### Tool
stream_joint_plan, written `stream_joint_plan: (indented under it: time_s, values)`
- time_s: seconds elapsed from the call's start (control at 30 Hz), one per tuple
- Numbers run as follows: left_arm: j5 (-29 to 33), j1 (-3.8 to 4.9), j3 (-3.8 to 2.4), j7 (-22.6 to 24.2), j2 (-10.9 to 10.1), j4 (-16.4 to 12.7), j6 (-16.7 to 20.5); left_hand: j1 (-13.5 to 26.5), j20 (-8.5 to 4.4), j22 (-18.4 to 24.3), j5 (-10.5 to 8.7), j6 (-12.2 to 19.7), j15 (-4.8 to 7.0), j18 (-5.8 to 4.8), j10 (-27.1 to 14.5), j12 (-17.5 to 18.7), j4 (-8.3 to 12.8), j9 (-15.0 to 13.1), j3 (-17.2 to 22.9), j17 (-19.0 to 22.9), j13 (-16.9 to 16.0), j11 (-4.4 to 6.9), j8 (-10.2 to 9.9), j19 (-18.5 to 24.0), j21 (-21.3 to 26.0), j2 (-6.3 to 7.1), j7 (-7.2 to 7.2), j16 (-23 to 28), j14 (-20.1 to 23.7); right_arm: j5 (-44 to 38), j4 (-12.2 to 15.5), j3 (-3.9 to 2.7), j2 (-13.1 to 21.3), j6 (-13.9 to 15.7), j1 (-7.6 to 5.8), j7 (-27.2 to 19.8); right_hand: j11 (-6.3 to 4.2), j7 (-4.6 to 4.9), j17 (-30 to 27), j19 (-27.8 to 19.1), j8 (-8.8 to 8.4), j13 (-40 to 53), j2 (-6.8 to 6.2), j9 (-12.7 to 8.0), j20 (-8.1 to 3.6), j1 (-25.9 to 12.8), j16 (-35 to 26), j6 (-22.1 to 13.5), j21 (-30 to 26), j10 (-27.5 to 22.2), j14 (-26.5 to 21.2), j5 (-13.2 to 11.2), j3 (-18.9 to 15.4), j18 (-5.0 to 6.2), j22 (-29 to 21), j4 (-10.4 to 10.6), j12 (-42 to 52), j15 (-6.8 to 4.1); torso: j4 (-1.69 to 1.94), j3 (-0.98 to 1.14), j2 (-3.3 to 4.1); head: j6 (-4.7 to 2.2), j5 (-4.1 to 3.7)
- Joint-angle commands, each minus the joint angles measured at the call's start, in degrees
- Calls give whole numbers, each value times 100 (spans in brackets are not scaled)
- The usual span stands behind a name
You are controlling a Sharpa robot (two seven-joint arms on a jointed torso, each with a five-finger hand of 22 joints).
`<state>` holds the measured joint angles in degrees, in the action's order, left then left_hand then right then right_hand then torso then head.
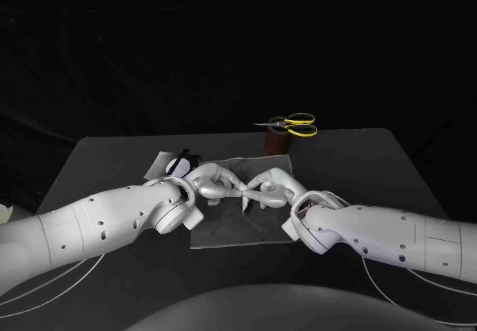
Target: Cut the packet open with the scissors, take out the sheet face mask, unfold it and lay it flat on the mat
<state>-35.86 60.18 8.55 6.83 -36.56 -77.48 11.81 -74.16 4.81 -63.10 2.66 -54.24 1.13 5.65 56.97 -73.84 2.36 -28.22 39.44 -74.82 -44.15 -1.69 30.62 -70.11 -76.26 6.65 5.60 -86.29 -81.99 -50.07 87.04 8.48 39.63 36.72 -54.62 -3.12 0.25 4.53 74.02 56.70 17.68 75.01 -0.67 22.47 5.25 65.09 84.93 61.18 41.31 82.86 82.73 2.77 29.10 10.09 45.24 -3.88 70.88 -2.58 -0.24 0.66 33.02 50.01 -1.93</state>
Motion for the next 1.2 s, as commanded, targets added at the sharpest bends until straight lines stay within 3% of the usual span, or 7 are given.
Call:
stream_joint_plan:
  time_s: [0.03, 0.33, 1.2]
  values:
    - [-88, -7, 5, 44, 27, -40, -178, 35, -29, -10, 10, 12, 43, 52, 9, 20, -4, -145, 23, -10, -8, 21, 34, 7, -12, -7, 22, -29, -3, 41, 28, -20, -22, 48, -13, -182, 10, 4, -8, 59, 17, 105, -5, 15, 1, 15, 32, 30, 28, 31, 33, -2, 15, 39, 10, 28, 12, 13, -1, -1, -1, -1, -3]
    - [-110, -7, 5, 51, 19, -33, -103, 31, -33, -25, 11, 14, 50, 49, 24, 16, 14, -162, 45, -25, -23, 29, 54, -4, -20, -17, 16, -33, -11, 129, 24, -24, 5, 108, -13, -226, -11, -9, 140, 112, 96, 218, 174, 65, -42, 273, 71, 58, 64, 117, 116, 0, 365, 36, 48, -136, 160, -17, 0, -1, -1, -1, -3]
    - [-60, -7, 6, -16, -37, -14, 88, 45, -40, -37, 11, 13, 58, 47, 57, 2, 32, -186, 76, -42, -54, 34, 83, -15, -28, -20, 8, -39, -22, 344, 77, -43, 177, 163, -13, -295, -19, -18, 248, 142, 158, 329, 135, 97, -63, 221, 106, 100, 112, 190, 176, -1, 516, 32, 97, -177, 304, -25, -5, 1, -1, -1, 11]
